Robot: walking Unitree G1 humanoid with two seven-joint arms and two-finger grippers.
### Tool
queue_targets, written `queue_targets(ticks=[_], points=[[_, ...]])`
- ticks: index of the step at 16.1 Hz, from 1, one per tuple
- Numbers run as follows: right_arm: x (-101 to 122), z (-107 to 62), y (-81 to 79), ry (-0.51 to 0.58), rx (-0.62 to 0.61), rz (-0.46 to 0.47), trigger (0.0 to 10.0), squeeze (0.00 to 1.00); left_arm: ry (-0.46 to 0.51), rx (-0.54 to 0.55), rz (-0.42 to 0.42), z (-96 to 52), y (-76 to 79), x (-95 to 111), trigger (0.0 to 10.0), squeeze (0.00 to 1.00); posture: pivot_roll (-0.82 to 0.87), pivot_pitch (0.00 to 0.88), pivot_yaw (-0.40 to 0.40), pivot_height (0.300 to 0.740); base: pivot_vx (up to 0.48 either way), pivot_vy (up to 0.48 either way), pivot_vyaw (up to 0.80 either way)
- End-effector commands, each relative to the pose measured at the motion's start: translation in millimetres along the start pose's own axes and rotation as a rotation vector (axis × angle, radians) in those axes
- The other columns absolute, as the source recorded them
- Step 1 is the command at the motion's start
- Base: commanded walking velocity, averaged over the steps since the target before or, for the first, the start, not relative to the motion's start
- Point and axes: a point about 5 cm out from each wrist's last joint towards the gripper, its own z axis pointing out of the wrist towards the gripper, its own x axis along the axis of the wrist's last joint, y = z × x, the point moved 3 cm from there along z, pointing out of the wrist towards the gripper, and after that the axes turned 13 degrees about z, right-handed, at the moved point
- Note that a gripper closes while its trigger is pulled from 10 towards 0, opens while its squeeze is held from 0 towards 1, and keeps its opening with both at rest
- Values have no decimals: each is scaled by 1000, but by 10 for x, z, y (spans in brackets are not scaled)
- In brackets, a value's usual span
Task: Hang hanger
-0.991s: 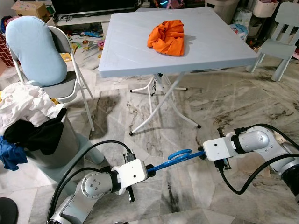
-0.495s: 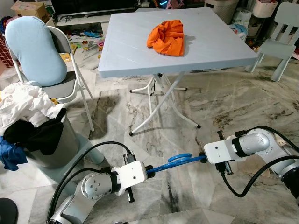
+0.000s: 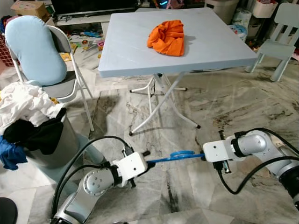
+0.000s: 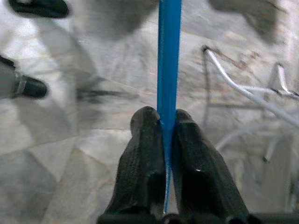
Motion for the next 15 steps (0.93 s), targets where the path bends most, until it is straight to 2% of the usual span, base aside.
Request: queue_targets(ticks=[1, 3, 5, 6, 8, 10, 11, 12, 13, 15], points=[[-52, 13, 10, -38, -8, -3, 0, 0, 31, 89, 43, -8, -198, 82, 10000, 1000, -92, 67, 10, 740, 0, 0, 0], [-94, 34, 15, -58, -28, 17, 0, 0, 62, 136, 53, -5, -282, 148, 10000, 1000, -91, 66, 9, 740, 0, 0, 0], [-183, 84, -5, -81, -60, 75, 0, 0, 101, 186, 14, -5, -365, 233, 10000, 1000, -86, 65, 7, 740, 0, 0, 0], [-217, 100, -1, -86, -87, 110, 0, 0, 103, 204, -18, -8, -359, 232, 10000, 1000, -85, 65, 7, 740, 0, 0, 0], [-313, 142, -22, -93, -132, 213, 0, 0, 112, 218, -45, -1, -249, 265, 10000, 1000, -83, 65, 6, 740, 0, 0, 0], [-414, 187, -65, -96, -194, 301, 0, 0, 124, 260, -114, 8, -156, 323, 10000, 1000, -83, 67, 6, 740, 0, 0, 0], [-437, 207, -74, -82, -232, 367, 0, 0, 111, 298, -150, -10, -161, 301, 10000, 1000, -84, 68, 5, 740, 0, 0, 0], [-444, 215, -78, -78, -243, 391, 0, 0, 107, 312, -164, -18, -166, 291, 10000, 1000, -84, 68, 5, 740, 0, 0, 0], [-476, 240, -91, -46, -312, 513, 0, 0, 70, 377, -232, -65, -204, 202, 10000, 1000, -83, 71, 0, 740, 0, 0, 0], [-543, 277, -116, 32, -460, 822, 0, 0, 6, 502, -331, -170, -269, 59, 10000, 1000, -76, 80, 1, 740, 0, 0, 0]])
